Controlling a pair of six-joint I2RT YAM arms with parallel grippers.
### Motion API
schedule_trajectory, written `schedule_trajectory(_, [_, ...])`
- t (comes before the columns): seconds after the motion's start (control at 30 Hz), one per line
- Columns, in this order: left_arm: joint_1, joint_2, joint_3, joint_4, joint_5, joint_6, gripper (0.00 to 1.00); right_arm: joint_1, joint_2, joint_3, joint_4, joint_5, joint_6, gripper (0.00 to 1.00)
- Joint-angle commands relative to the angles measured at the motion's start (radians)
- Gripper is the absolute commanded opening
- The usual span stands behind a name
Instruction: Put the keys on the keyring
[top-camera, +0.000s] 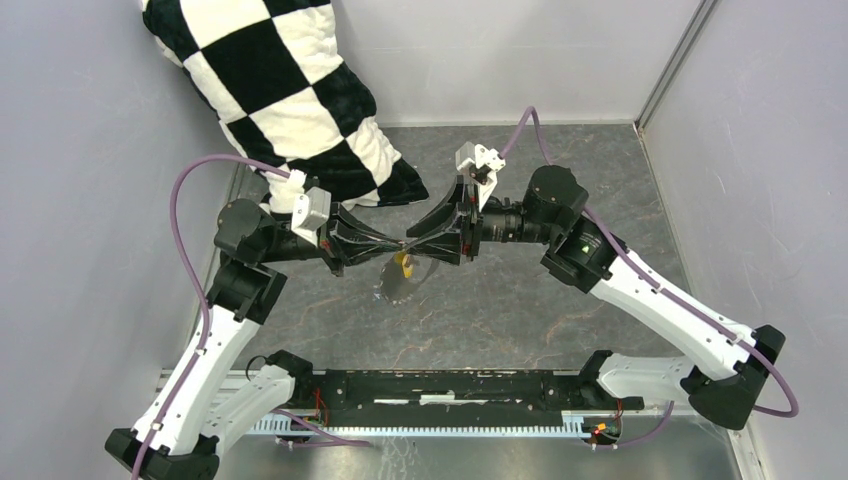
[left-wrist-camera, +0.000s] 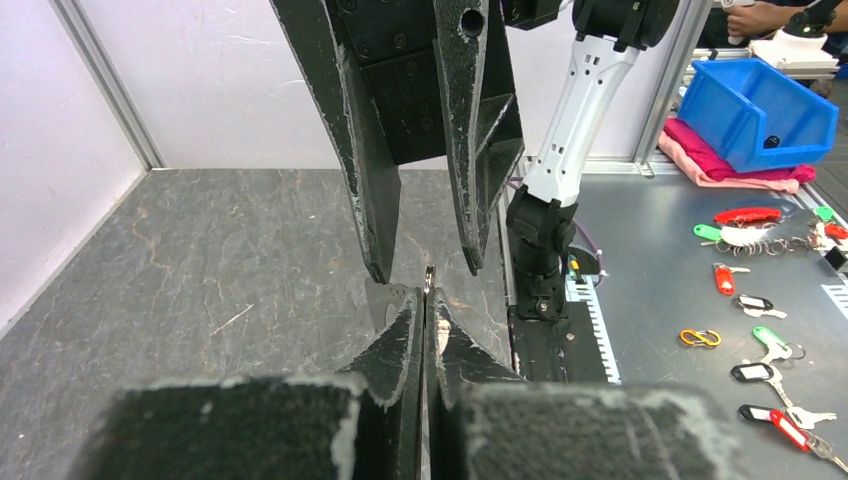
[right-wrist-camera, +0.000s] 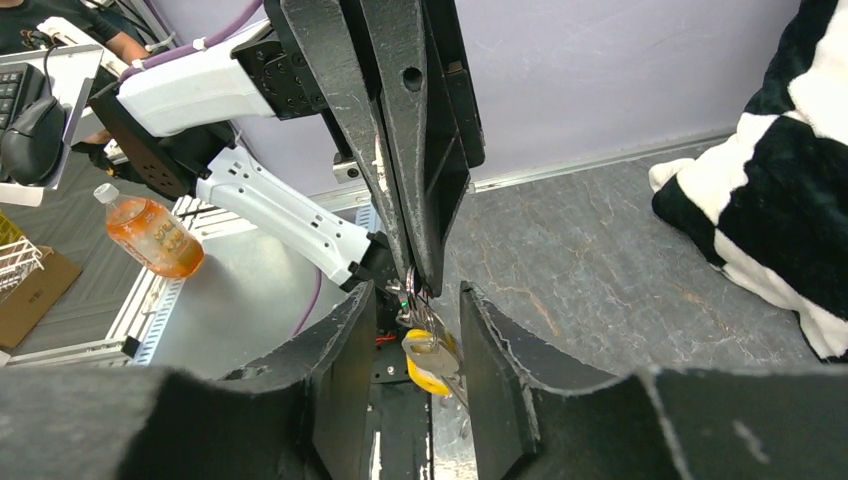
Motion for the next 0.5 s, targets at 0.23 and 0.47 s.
schedule_trajectory(0.23, [-0.003,0.004,0.020,-0.002,0.026,0.004,0.02,-0.003,0.030,0.019,0.099,-0.052,0.034,0.08])
schedule_trajectory(0.47, [-0.003,0.011,0.028,-0.250,-0.009,0.258,0.02,-0.004,0.049,0.137,-0.143,0.035,-0.106,0.00])
